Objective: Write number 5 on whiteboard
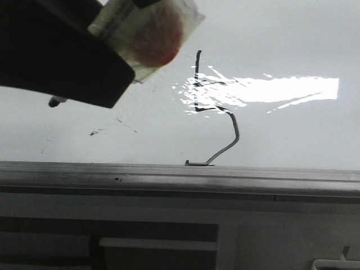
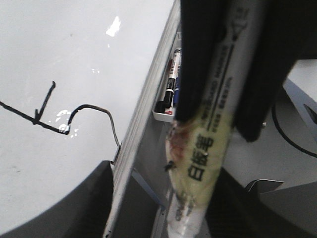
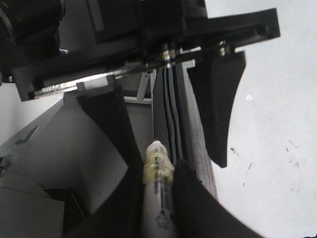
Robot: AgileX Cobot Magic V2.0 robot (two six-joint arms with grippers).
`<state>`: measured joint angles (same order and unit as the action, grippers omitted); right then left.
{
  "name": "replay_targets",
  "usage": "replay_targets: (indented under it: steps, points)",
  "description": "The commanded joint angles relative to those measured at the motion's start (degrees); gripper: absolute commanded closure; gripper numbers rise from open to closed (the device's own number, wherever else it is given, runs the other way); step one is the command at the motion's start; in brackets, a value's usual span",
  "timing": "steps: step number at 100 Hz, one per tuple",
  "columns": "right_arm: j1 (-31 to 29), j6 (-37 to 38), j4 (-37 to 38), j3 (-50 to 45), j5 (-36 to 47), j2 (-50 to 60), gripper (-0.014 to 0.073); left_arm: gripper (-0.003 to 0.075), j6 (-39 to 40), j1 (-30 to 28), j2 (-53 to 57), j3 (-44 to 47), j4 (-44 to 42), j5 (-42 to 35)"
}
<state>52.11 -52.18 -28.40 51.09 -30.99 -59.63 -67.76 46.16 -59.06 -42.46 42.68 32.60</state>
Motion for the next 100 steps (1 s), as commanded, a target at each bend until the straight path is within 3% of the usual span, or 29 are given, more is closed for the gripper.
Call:
replay_targets:
  steps: [1, 20, 55, 64, 79, 84, 92, 100]
  points:
    - [0.90, -0.42, -1.50, 1.57, 3.03, 0.64, 0.0658, 0.0459, 0.19, 0.44, -0.01, -2.07, 2.99, -3.22]
    - [0.88, -0.42, -1.50, 1.57, 3.03, 0.64, 0.0658, 0.0743, 0.19, 0.44, -0.07, -2.07, 3.09, -3.22]
    - [0.88, -0.31, -1.64, 1.57, 3.12, 0.64, 0.0644, 0.0741, 0.19, 0.44, -0.16, -2.07, 3.81, -3.22]
    - [0.54, 1.05, -1.64, 1.57, 4.75, 0.64, 0.0530, 0.0740, 0.19, 0.31, -0.16, -2.07, 4.23, -3.36]
    - [-2.53, 4.88, -1.64, 1.57, 7.83, 2.29, 0.0159, 0.0741, 2.21, -0.56, -0.16, -1.96, 4.67, -5.36]
    - [-4.46, 5.00, -1.64, 1.57, 7.83, 3.74, 0.0076, 0.0741, 4.17, -1.03, -0.16, -1.96, 4.67, -6.05]
    - [-7.49, 5.11, -1.64, 1.57, 7.72, 6.42, 0.0052, 0.0741, 7.36, -2.17, -0.16, -1.96, 4.67, -7.89]
    - [-10.40, 5.11, -1.64, 1.57, 7.72, 9.59, 0.0109, 0.0741, 11.15, -3.01, -0.16, -1.96, 4.67, -10.48]
